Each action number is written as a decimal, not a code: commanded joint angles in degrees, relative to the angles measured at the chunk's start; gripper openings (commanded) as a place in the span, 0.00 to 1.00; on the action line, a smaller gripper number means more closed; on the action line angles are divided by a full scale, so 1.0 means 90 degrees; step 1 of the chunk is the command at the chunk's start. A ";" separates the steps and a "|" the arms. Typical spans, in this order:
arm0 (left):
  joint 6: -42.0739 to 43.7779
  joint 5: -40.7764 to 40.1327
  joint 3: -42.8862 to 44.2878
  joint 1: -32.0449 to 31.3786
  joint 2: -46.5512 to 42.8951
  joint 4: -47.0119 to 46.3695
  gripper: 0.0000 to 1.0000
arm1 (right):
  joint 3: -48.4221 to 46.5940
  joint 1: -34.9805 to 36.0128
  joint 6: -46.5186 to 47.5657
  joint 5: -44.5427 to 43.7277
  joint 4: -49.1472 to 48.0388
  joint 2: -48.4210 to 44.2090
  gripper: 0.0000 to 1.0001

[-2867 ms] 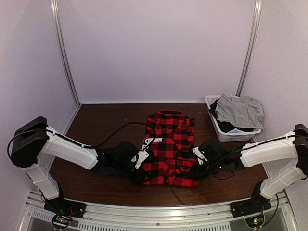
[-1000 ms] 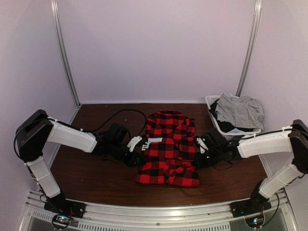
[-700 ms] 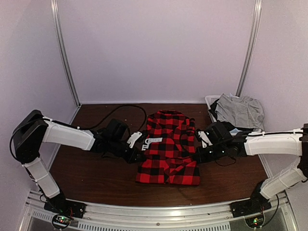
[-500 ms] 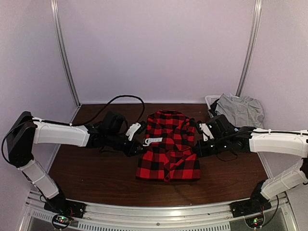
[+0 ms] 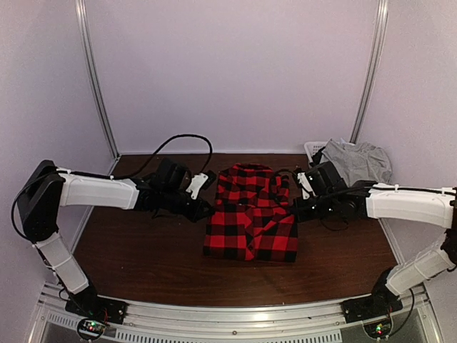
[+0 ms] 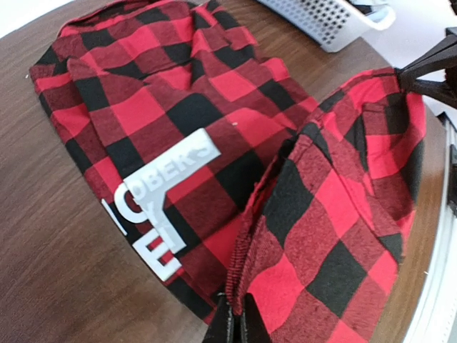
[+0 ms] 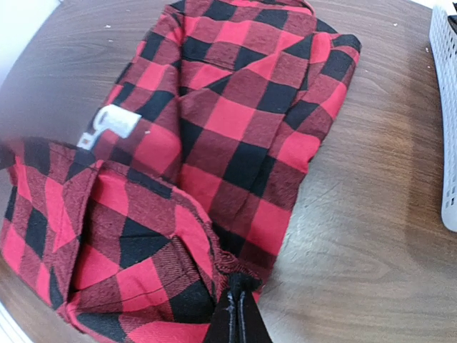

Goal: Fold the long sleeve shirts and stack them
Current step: Smooth out the rectangle-folded shirt at the center of the board, then move the 2/3-rectangle-folded shirt to the center of the board, then pick up the 2/3-rectangle-folded shirt from the center of the board, then fold the 2/3-rectangle-folded shirt at the center of the board.

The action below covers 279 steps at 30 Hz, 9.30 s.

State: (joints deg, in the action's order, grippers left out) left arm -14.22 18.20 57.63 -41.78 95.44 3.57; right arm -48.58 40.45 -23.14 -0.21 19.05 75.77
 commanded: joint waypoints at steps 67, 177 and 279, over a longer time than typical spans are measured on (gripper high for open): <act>-0.0894 -0.1734 -0.1943 -0.2570 -0.0272 0.0705 0.56 | 0.2170 0.2448 -0.1689 -0.0147 -0.0165 0.0037 0.49; 0.2335 -0.0450 -0.1599 -0.2785 -0.1626 0.0381 0.00 | 0.1162 0.3058 -0.0298 0.1695 0.0344 -0.1244 0.71; 0.0167 0.3864 -0.0552 0.0118 -0.0787 0.0130 0.00 | 0.1331 0.0549 0.0701 0.4146 -0.1664 0.0204 0.80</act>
State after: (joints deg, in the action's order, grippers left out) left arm -13.54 51.83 53.82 -41.85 90.00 8.93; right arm -39.64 45.80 -15.00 32.38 12.08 76.36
